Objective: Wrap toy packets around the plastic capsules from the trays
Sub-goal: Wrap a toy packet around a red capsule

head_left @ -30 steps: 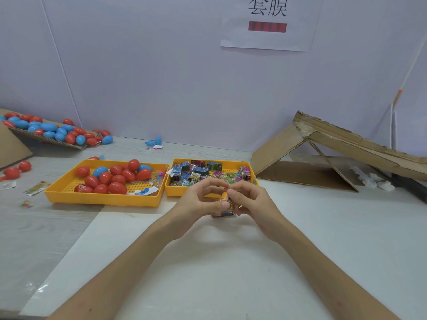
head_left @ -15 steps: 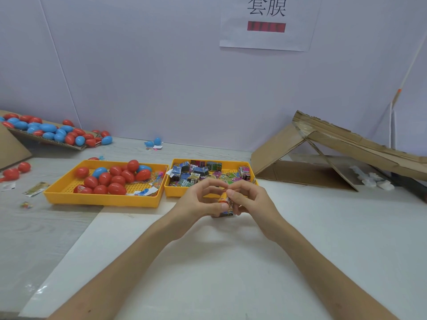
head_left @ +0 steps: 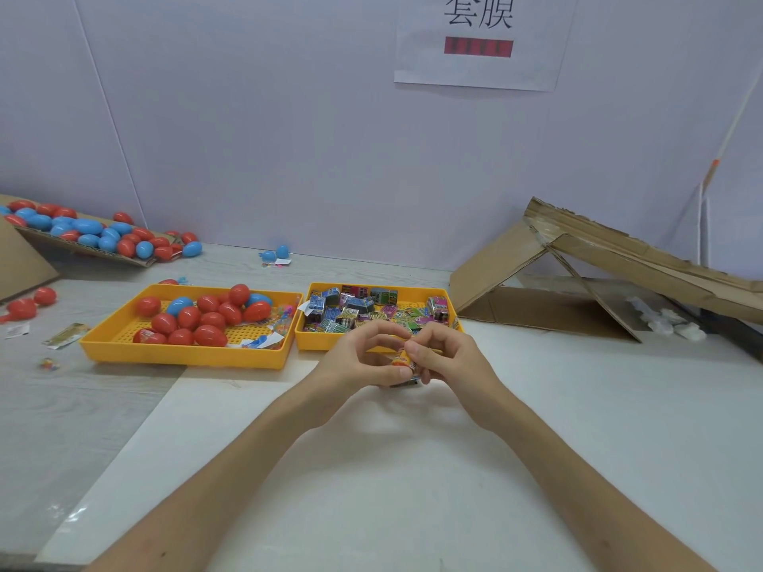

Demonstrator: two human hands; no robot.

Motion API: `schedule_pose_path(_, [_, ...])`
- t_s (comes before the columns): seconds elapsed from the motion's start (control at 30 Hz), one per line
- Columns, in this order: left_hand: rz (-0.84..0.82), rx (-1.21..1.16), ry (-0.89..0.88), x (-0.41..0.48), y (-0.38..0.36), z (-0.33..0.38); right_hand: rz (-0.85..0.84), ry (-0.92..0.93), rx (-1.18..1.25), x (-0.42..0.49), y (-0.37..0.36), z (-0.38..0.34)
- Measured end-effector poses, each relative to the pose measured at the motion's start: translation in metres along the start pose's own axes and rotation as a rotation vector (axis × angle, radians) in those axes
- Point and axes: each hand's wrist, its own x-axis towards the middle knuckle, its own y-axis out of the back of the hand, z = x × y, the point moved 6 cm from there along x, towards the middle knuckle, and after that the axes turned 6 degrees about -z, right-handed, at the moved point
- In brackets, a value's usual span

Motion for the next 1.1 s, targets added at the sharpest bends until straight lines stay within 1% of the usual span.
schedule_pose_path(0.23, [0.010,-0.036,0.001,0.000,0.003,0.000,-0.003,0.000,0.067,-0.001,-0.001,0.000])
schedule_pose_path(0.43, [0.028,-0.051,-0.022,0.000,0.002,0.002,0.037,0.014,0.094,0.000,0.001,0.000])
schedule_pose_path(0.63, [0.046,-0.006,-0.038,-0.001,0.003,0.005,0.026,-0.016,0.078,0.000,-0.001,0.001])
schedule_pose_path(0.9, [0.087,0.020,-0.093,-0.002,0.006,0.009,0.002,-0.006,0.101,-0.001,-0.001,-0.001])
schedule_pose_path(1.1, [0.105,-0.020,-0.135,-0.002,0.007,0.011,-0.016,-0.015,0.125,-0.002,0.000,-0.001])
